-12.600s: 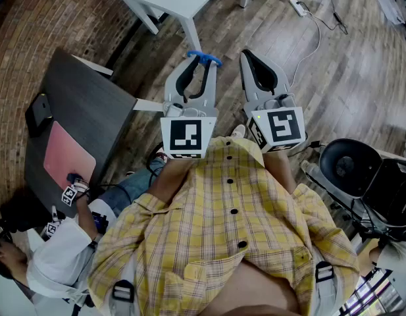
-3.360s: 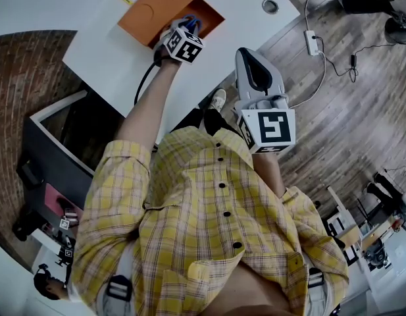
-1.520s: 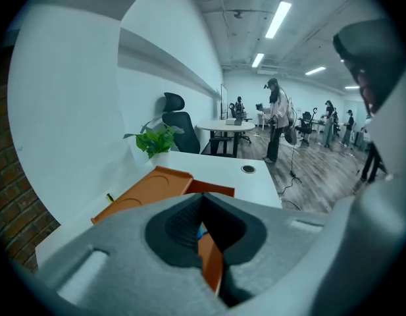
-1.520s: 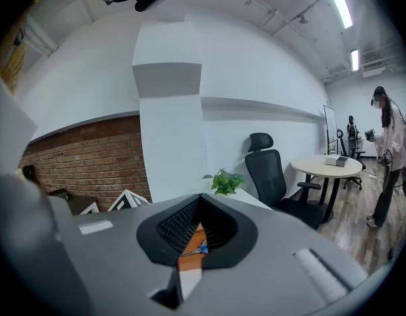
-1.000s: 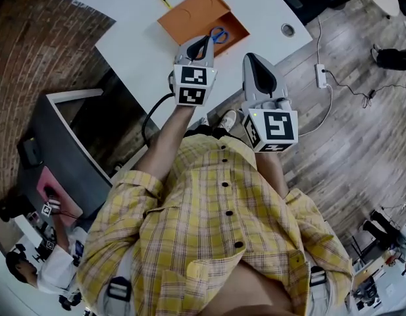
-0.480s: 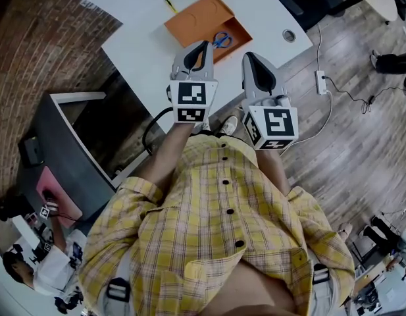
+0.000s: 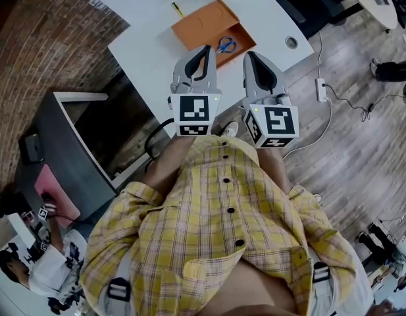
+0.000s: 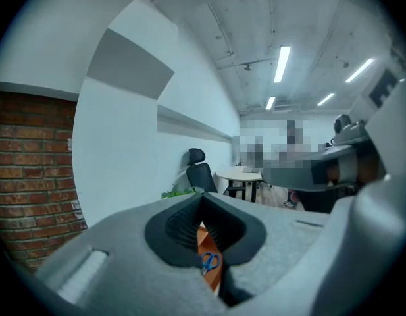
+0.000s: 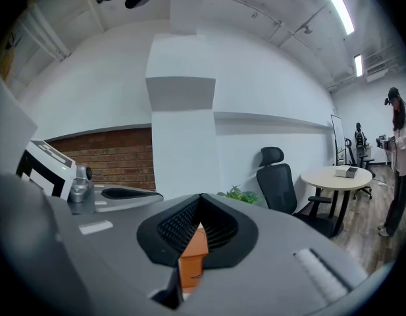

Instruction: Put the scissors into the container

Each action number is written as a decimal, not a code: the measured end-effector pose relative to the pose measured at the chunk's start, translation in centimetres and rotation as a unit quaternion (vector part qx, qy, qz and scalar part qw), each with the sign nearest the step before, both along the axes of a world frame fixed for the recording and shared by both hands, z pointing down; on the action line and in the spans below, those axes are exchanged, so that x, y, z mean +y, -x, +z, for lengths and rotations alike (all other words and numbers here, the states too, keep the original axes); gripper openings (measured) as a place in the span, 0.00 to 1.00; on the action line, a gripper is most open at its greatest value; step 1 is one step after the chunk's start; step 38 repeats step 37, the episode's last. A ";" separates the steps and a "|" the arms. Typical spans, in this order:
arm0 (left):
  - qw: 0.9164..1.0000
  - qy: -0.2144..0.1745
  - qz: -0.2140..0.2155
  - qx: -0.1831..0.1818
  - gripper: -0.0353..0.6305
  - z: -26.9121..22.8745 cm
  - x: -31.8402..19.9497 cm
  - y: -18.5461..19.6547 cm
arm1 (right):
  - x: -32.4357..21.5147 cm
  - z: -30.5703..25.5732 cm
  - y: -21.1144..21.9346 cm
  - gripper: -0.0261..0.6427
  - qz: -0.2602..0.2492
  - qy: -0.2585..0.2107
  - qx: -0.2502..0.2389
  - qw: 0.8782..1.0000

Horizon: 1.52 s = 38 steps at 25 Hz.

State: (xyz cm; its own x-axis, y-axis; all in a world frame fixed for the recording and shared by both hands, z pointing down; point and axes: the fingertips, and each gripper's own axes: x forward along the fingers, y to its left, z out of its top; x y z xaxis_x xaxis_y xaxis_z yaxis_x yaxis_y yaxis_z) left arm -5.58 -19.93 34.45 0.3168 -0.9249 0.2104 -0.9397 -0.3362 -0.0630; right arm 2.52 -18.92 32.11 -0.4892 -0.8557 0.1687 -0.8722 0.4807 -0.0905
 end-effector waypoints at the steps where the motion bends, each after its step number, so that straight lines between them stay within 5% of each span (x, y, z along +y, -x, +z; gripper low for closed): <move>1: 1.000 -0.003 0.001 0.000 0.06 -0.3 0.2 0.0 | -0.1 -0.1 0.1 0.04 -0.001 -0.001 0.000 1.000; 17: 0.999 -0.052 0.008 -0.001 0.05 -4.6 1.8 0.5 | -0.1 -1.8 2.1 0.04 -0.025 -0.027 0.015 0.999; 38: 0.998 -0.059 0.012 0.001 0.05 -4.8 2.2 0.5 | 0.3 -2.1 2.4 0.04 -0.025 -0.039 0.015 0.999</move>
